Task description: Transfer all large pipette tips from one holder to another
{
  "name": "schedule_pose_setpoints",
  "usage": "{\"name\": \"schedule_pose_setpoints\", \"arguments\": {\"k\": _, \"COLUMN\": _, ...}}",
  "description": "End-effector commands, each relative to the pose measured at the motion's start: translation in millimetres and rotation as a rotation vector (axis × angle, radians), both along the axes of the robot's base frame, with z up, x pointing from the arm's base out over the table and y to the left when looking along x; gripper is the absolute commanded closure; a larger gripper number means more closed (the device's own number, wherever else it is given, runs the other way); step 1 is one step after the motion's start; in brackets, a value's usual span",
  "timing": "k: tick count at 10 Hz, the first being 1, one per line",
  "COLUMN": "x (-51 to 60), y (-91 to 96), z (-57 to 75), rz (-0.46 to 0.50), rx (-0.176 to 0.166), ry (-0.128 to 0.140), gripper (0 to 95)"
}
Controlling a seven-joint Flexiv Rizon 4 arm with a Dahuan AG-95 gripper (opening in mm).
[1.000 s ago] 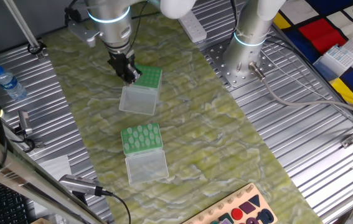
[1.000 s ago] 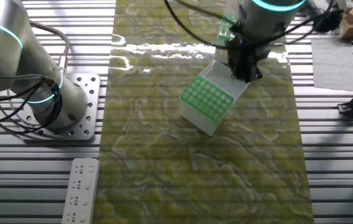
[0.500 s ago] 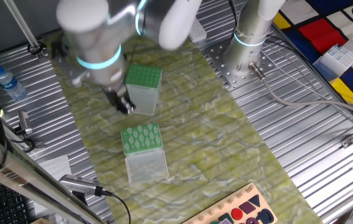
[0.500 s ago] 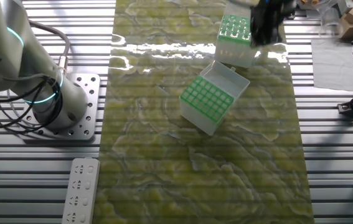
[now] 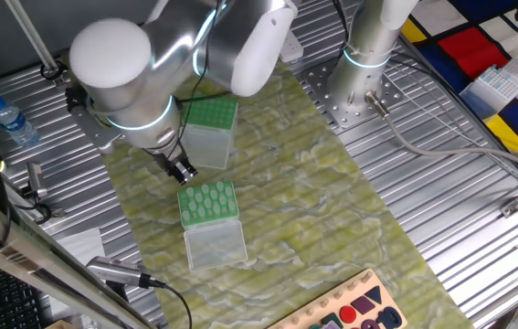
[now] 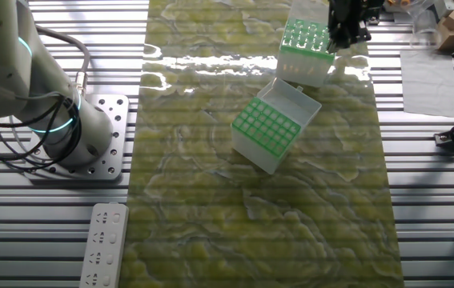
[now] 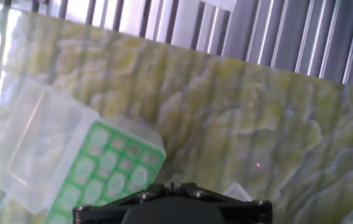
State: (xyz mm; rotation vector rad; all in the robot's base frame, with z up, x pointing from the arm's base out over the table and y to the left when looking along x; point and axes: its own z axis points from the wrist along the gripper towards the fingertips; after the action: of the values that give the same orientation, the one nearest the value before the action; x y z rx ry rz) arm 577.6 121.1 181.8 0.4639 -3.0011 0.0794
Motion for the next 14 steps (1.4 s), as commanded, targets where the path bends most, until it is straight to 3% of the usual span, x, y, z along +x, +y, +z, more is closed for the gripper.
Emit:
{"name": "schedule_pose_setpoints", "arguments": {"k": 1, "x": 1.5, "y": 0.5, "z": -0.4, "rz": 0.066, "rx": 0.084, "ry": -0.029, "gripper": 95.0}}
{"name": "schedule_pose_setpoints", "arguments": {"k": 4, "x": 1.5, "y": 0.5, "z": -0.4, "rz": 0.036, "rx": 0.08, "ry": -0.03, "gripper": 95.0}}
{"name": "schedule_pose_setpoints", "arguments": {"k": 6, "x": 19.1, "y": 26.7, "z": -3.2, "rz": 0.007, "rx": 0.073, "ry": -0.039, "gripper": 95.0}}
{"name": "schedule_pose_setpoints", "arguments": {"k": 11, "x": 30.4, "y": 47.4, "z": -2.2, "rz": -0.027, "rx": 0.067, "ry": -0.066, "gripper": 95.0}}
{"name": "schedule_pose_setpoints", "arguments": {"k": 12, "x": 31.3, "y": 50.5, "z": -3.0, "rz": -0.035, "rx": 0.066, "ry": -0.067, "gripper": 76.0}}
{"name": "schedule_pose_setpoints", "arguments": {"k": 14, "x": 32.9, "y": 59.8, "z": -6.2, "rz": -0.05, "rx": 0.068, "ry": -0.075, "gripper": 76.0}}
